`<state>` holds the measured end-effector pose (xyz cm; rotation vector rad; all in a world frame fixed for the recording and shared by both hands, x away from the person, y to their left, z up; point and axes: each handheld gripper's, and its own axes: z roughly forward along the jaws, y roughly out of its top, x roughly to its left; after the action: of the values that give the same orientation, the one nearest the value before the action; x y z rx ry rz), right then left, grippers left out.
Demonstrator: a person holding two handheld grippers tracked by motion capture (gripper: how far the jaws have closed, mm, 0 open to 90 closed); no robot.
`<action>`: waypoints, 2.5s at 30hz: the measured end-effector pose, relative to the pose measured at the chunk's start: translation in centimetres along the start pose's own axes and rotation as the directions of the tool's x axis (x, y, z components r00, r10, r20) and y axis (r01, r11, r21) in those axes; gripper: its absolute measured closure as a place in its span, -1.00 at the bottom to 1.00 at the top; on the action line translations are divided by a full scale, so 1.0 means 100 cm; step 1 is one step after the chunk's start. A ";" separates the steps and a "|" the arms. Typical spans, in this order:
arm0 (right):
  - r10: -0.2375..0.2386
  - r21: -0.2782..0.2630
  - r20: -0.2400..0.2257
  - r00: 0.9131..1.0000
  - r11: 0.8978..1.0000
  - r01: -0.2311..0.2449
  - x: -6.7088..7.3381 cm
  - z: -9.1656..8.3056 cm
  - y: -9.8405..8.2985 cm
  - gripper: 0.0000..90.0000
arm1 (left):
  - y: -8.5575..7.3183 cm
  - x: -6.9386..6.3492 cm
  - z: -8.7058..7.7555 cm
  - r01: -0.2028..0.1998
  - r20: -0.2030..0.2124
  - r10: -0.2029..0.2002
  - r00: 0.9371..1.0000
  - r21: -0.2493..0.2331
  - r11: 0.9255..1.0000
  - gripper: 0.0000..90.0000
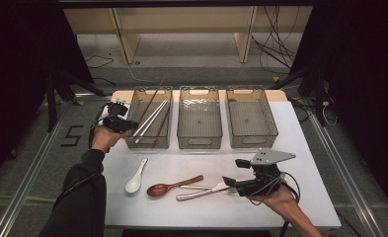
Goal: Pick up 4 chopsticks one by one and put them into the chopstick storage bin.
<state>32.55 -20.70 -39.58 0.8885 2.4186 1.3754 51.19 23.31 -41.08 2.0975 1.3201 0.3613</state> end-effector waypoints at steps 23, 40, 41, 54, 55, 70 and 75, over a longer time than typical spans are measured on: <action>0.000 -0.006 0.004 1.000 1.000 0.000 0.001 -0.002 0.000 -0.38 | 0.002 -0.034 -0.025 -0.017 0.055 0.016 0.998 0.022 1.000 -0.19; -0.001 -0.016 0.011 1.000 1.000 0.001 0.001 -0.004 0.001 -0.38 | -0.017 -0.067 -0.031 -0.099 0.104 0.089 0.991 0.094 0.991 -0.52; -0.002 -0.016 0.011 1.000 1.000 0.002 0.001 -0.004 0.001 -0.39 | -0.018 -0.069 -0.031 -0.105 0.107 0.094 0.990 0.100 0.989 -0.53; 0.020 -0.032 0.021 1.000 0.999 -0.019 -0.002 -0.007 0.000 -0.39 | -0.033 -0.078 -0.023 -0.102 0.083 0.087 0.993 0.188 0.977 -0.55; 0.020 -0.034 0.022 1.000 0.999 -0.019 -0.002 -0.007 -0.001 -0.39 | -0.034 -0.077 -0.022 -0.092 0.080 0.078 0.994 0.192 0.977 -0.55; 0.036 -0.040 0.022 0.999 0.999 -0.036 -0.006 -0.012 -0.005 -0.39 | -0.050 -0.075 -0.010 -0.025 0.048 0.011 0.999 0.296 0.955 -0.57; 0.037 -0.037 0.021 0.999 0.999 -0.036 -0.005 -0.012 -0.005 -0.39 | -0.056 -0.075 -0.005 -0.020 0.042 0.006 0.999 0.336 0.942 -0.53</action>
<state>32.22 -22.05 -39.40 0.9378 2.3643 1.4111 43.48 18.59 -43.60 2.3793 1.4249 0.1005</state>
